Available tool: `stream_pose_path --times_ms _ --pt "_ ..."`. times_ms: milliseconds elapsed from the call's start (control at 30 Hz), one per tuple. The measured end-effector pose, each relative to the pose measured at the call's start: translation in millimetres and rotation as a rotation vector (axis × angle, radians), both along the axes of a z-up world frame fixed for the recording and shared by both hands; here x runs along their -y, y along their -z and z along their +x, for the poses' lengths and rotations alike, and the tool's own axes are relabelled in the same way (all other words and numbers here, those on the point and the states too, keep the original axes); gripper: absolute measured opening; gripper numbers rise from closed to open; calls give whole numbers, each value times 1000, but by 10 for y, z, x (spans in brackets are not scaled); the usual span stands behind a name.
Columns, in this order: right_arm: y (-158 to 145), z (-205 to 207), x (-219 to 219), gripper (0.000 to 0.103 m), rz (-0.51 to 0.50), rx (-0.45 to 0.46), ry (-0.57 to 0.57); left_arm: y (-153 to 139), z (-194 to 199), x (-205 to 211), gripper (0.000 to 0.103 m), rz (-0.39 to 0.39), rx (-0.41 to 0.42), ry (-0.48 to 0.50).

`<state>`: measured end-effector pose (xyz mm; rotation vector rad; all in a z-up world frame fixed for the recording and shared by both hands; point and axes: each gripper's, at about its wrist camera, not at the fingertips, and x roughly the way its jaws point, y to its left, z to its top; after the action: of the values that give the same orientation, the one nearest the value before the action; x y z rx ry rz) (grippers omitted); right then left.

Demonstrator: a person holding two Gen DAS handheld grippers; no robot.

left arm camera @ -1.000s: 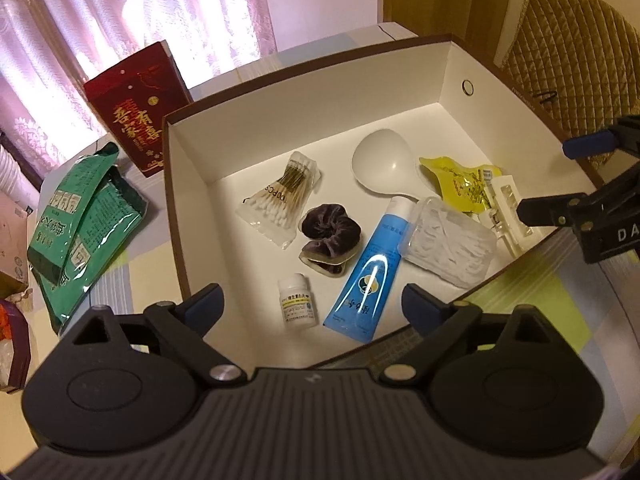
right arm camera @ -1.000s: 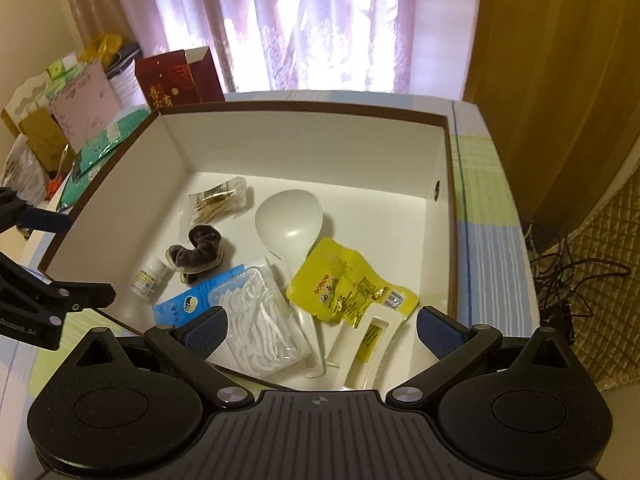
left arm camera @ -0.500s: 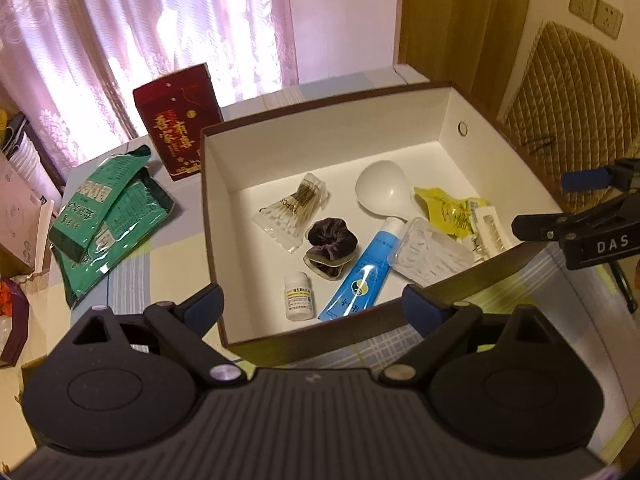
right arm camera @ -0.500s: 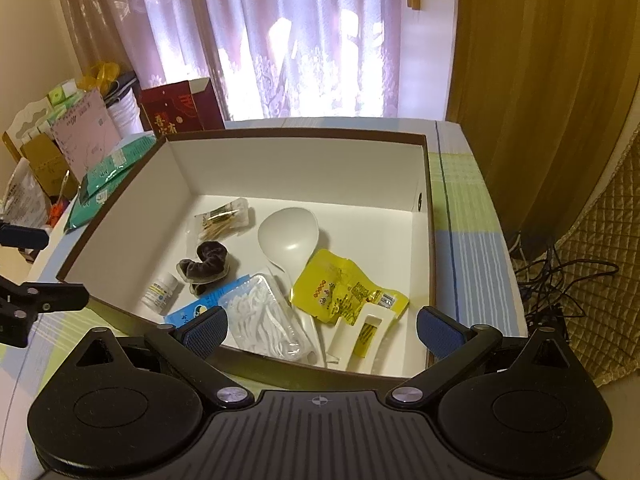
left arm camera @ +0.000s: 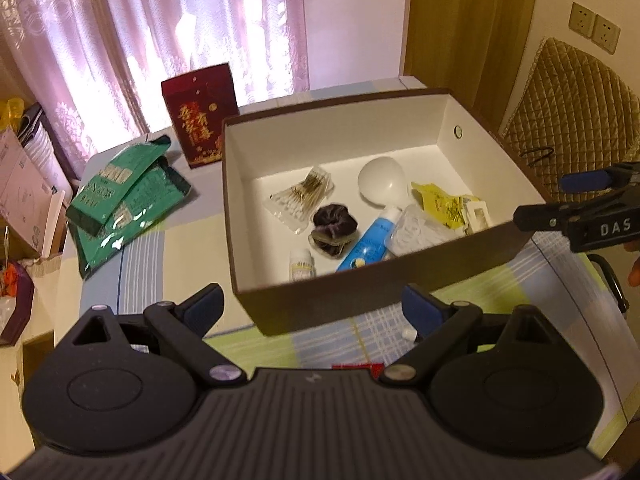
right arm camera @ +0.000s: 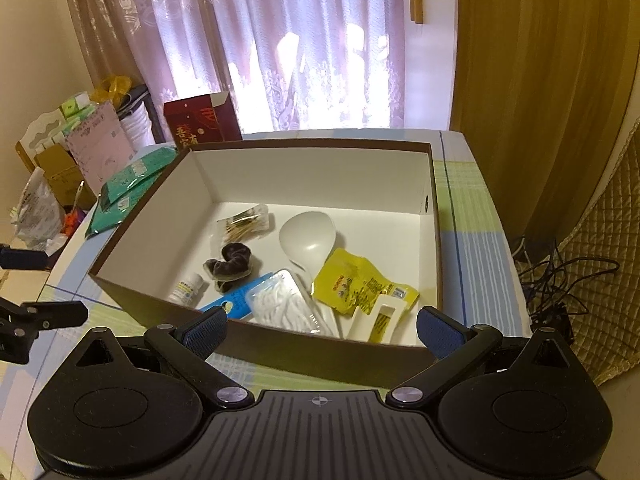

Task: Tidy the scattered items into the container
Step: 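Move both tools back out of the box toward the candy and lip gel, then grasp the red candy packet with the left tool while the right tool grasps the green lip gel tube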

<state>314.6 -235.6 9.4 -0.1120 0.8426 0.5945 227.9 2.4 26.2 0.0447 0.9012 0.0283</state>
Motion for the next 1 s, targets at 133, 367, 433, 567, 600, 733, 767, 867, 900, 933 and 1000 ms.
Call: stream_pose_path --times_ms 133,367,433,567,600,733,767,867,900,933,1000 --pt "34 -86 7 103 3 -13 -8 137 -118 18 94 -10 -30 -15" --pt "207 -221 27 103 -4 -59 -21 427 -283 84 94 -32 -99 -30" --pt "274 -244 38 103 -5 -79 -26 506 -310 100 94 -38 -123 -33" --pt "380 -276 57 103 -10 -109 -32 632 -350 140 94 -41 -162 -34" --pt "403 -279 61 103 -10 -117 -32 658 -355 149 94 -43 -170 -33" --pt "516 -301 93 103 -14 -137 -31 732 -364 177 93 -50 -190 -25" --pt "555 -313 107 103 -15 -141 -31 750 -372 181 93 -55 -193 -22" --pt "680 -367 162 103 -18 -159 -37 827 -397 184 93 -53 -200 -17" --pt "723 -396 178 103 -19 -163 -41 853 -406 185 93 -51 -202 -15" --pt "766 -426 194 103 -21 -165 -47 879 -415 184 93 -51 -203 -13" --pt "837 -469 230 103 -26 -169 -55 929 -430 182 92 -56 -208 -11"
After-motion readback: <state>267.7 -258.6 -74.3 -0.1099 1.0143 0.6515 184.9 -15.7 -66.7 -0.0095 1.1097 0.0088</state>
